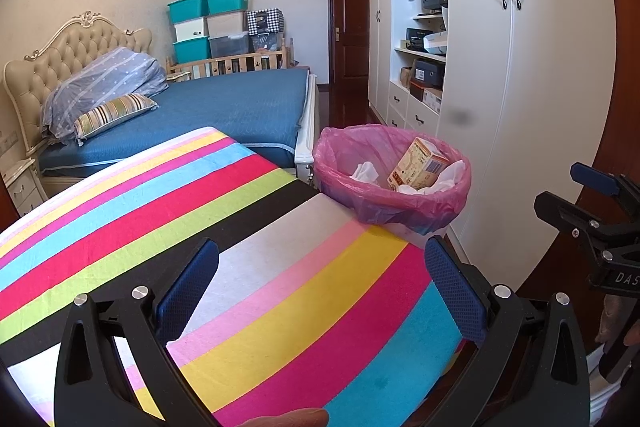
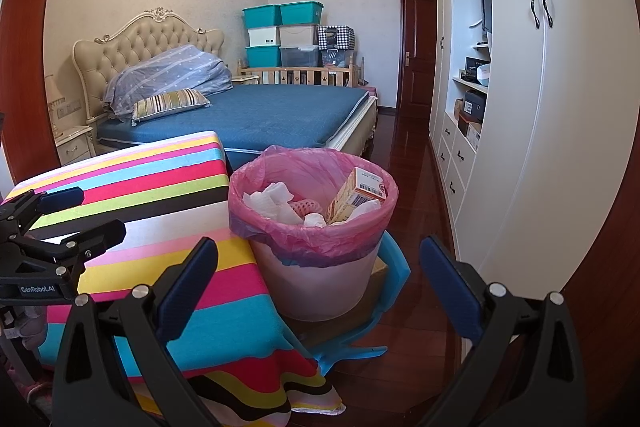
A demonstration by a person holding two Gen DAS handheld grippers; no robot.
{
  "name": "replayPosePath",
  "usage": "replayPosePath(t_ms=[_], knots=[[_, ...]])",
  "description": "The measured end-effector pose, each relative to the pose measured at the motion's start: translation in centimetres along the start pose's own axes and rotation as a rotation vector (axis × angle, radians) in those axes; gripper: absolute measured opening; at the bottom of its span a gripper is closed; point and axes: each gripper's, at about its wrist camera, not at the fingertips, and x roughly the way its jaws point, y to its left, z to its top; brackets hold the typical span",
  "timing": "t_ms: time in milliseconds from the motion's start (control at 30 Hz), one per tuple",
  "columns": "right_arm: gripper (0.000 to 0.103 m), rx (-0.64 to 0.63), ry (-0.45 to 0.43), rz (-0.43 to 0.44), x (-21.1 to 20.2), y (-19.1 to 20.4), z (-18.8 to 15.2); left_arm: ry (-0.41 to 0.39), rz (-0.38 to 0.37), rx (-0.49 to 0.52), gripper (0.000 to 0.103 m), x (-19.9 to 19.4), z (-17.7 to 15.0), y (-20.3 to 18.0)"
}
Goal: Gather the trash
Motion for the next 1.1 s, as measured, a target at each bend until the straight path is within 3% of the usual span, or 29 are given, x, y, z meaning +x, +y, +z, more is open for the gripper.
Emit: replayPosePath(t_ms=[667,1033,1100], knots=[[0.098,-0.005,0.002,0.004,0.1,-0.5,0.4,-0.057,0.002,0.018,0.096,-1.1,0.3,-0.5],[0.098,-0.081,0.004,-0.02,-0.7,2.3,2.1,-0.072,-0.036,0.036,0.096,-2.8,-0.3,1.3],[0.098,-0.093,0.014,0.016,-0.7,4.0,2.4,-0.061,-0.004,0.04,0.096,-3.5,-0.5,2.6]])
